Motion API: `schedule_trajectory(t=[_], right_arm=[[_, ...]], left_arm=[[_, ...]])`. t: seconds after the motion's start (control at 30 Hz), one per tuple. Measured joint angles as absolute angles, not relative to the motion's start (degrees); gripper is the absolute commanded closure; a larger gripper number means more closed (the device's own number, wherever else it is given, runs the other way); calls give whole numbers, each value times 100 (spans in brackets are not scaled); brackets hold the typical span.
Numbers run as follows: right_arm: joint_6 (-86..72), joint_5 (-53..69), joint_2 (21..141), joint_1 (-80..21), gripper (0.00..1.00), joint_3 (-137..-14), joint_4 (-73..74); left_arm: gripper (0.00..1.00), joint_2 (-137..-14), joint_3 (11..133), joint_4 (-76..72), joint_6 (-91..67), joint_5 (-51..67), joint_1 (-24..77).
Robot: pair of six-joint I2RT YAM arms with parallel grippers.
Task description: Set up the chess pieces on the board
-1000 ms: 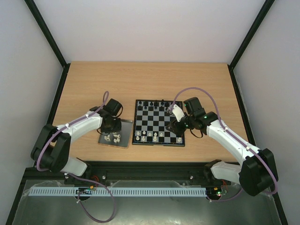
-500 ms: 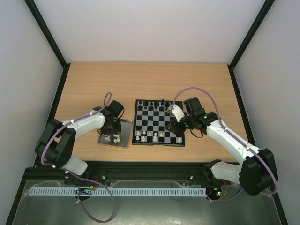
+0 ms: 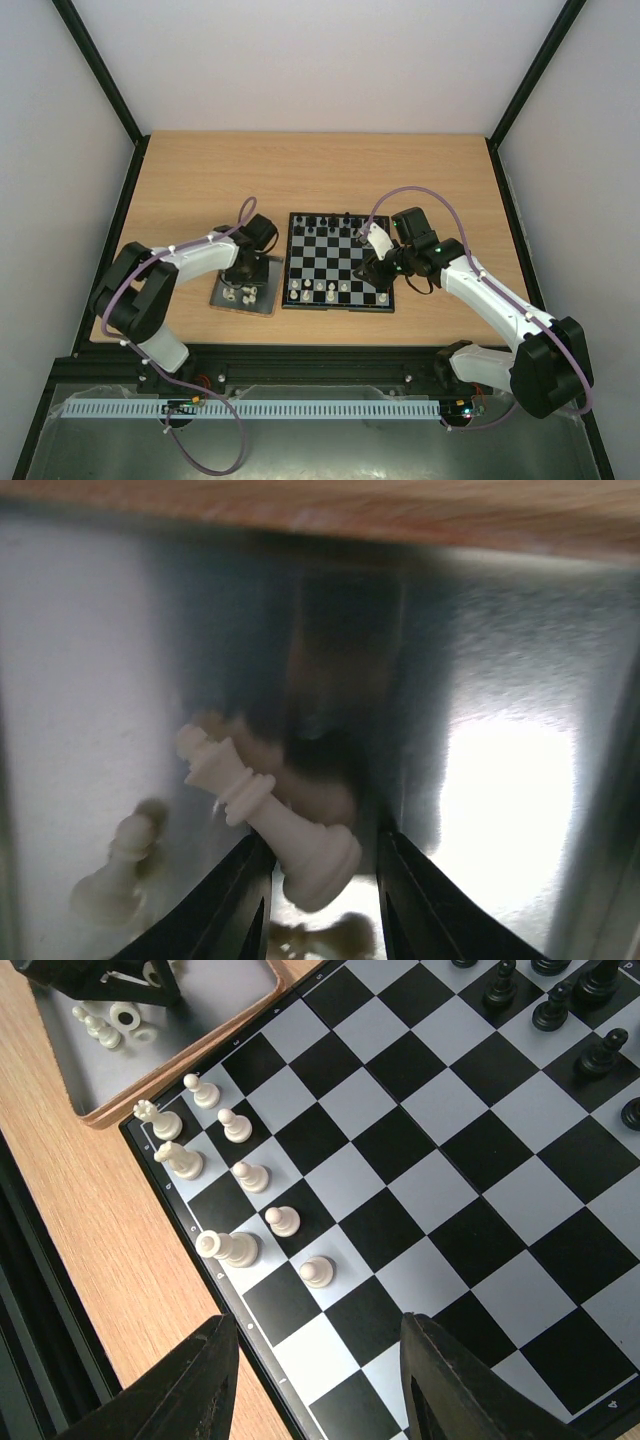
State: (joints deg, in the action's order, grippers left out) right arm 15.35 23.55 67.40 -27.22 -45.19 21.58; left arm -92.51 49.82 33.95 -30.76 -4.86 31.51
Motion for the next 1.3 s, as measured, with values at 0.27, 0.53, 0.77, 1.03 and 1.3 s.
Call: schedule_trajectory(t=[0.27,0.53,0.77,1.03,1.3], right_arm=[[1564,2353,6759,-2722,53,-4515,2161],[1590,2355,6796,-2722,53,-4515,2163],[1608,2355,6799,-2722,53,-4515,2163],[1612,2355,6799,-2722,53,-4512,2163],[1632,2355,6799,-2722,53,-4512,2163]], left_arm=[[68,-9577,5304,3280,-2936,-628,3347],[54,-9603,5369,3295,-3105,-926,3339],[54,-9065,5345,3050,-3454,-886,3072],[59,-9203,5345,2502,-3972,-515,2891],[64,-9570,5347,2180,-4344,-294,2891]])
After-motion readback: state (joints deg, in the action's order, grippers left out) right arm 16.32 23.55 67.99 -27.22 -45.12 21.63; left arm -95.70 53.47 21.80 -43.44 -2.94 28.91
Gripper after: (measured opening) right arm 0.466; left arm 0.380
